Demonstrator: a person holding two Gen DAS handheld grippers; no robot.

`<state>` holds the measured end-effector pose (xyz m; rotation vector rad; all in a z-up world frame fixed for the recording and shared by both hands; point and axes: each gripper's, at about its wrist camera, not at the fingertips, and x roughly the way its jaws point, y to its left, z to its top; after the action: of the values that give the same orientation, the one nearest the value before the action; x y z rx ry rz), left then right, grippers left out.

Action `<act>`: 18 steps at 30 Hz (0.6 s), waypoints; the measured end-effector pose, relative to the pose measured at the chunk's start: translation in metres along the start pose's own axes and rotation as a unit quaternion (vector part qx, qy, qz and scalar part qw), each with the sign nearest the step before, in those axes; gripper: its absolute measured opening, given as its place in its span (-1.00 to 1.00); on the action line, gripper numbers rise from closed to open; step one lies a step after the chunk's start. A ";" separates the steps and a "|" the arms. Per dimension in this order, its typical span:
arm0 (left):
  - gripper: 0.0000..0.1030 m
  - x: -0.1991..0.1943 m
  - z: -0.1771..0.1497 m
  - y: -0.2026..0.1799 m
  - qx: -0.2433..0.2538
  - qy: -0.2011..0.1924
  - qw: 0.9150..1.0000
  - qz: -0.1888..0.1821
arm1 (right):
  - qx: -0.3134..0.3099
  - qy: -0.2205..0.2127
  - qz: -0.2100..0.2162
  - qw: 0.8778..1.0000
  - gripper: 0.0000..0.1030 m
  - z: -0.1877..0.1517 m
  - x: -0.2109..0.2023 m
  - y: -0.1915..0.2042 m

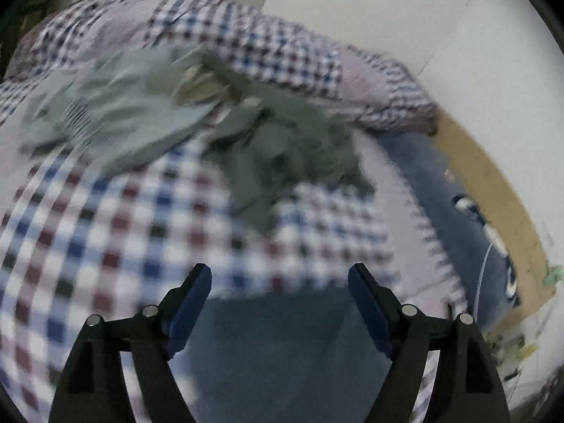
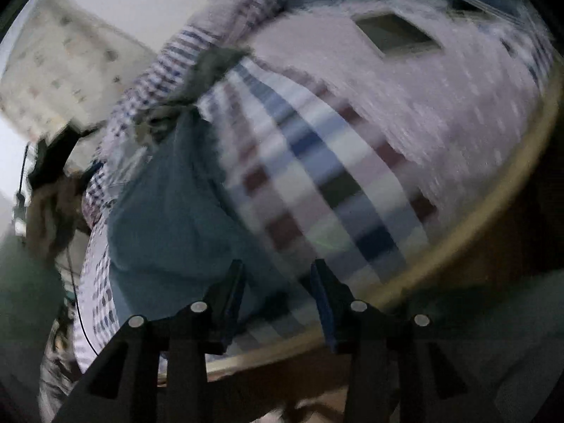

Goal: Fold clothes

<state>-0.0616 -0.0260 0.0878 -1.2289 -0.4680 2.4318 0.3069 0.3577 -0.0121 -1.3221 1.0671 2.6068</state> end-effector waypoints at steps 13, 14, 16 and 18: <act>0.57 0.002 -0.055 0.060 -0.053 0.009 0.993 -0.105 | -0.126 0.001 -0.011 0.992 -0.17 0.035 -0.004 0.043; 0.57 -0.001 -0.052 0.055 -0.039 -0.002 0.993 -0.108 | -0.141 -0.002 -0.009 0.990 -0.14 0.043 -0.002 0.051; 0.57 0.001 -0.049 0.051 -0.026 -0.010 0.994 -0.110 | -0.174 -0.006 -0.004 0.985 -0.14 0.065 0.008 0.069; 0.55 0.010 -0.047 0.051 -0.021 -0.003 0.994 -0.103 | -0.191 -0.008 0.005 0.982 -0.13 0.089 0.026 0.090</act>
<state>-0.0380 -0.0603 0.0313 -1.1295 -0.6186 2.2630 0.1991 0.3342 0.0562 -1.3505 0.5873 2.9265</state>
